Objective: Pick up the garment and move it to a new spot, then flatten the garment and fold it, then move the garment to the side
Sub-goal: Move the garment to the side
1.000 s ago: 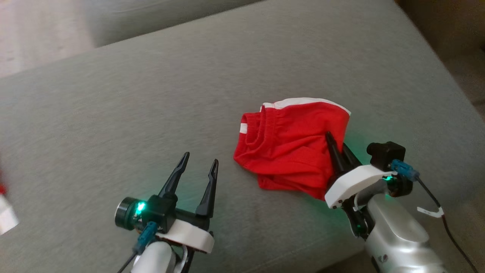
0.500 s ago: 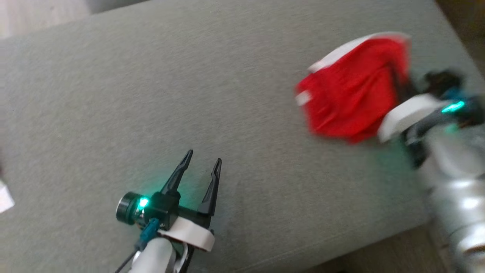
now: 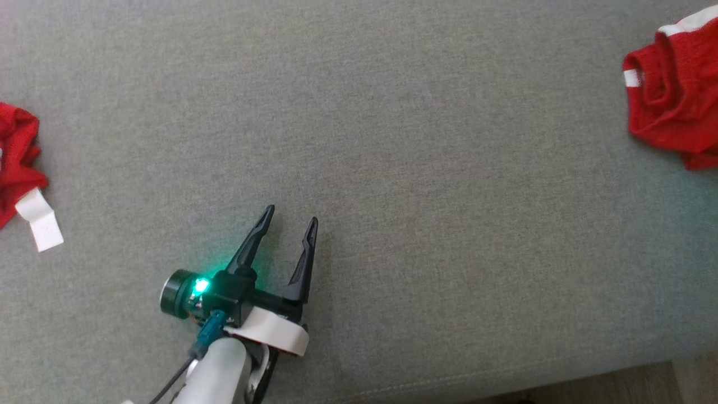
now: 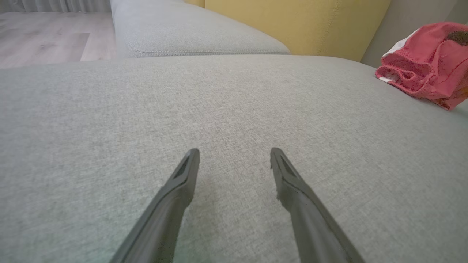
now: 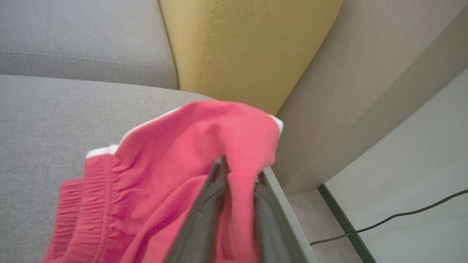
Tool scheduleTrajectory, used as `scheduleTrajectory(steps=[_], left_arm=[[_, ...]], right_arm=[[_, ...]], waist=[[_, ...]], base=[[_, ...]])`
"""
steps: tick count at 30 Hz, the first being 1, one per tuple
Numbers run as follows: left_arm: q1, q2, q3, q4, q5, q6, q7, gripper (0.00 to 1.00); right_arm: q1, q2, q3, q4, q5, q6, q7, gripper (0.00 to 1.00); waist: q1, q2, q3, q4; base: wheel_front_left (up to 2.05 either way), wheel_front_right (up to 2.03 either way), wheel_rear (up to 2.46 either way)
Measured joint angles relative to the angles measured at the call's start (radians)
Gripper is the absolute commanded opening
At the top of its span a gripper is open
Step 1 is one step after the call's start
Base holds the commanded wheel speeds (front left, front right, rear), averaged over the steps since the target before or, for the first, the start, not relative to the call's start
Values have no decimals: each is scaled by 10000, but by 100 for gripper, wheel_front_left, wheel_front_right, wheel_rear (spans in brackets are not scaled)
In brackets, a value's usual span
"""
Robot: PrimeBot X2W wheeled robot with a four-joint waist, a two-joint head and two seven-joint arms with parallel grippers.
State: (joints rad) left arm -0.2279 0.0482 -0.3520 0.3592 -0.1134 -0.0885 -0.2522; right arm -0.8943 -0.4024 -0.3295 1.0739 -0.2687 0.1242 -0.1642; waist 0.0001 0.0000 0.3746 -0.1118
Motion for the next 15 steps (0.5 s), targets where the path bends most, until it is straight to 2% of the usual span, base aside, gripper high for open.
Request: scheduleTrajectory(steps=[5, 8, 12, 15], left_arm=[[-36, -6, 115, -29, -13, 8, 0, 100], [-127, -6, 353, -100, -13, 184, -2, 100], [-146, -17, 656, -198, -13, 477, -2, 100], [-128, -17, 917, -236, -17, 727, -2, 100]], right_arm=[[-8, 608, -978, -888, -767, 0, -531, 100], [-22, 1406, -1172, -1845, -1057, 0, -838, 100], [270, 2982, -144, -3448, -495, 0, -853, 100], [1102, 3388, 750, -4543, 523, 0, -913, 100]], waist=[[0, 0, 22, -14], [-1, 0, -142, -37], [-1, 0, -473, 36], [-1, 0, -751, 243]], base=[[0, 0, 0], [0, 0, 0], [0, 0, 0], [0, 0, 0]])
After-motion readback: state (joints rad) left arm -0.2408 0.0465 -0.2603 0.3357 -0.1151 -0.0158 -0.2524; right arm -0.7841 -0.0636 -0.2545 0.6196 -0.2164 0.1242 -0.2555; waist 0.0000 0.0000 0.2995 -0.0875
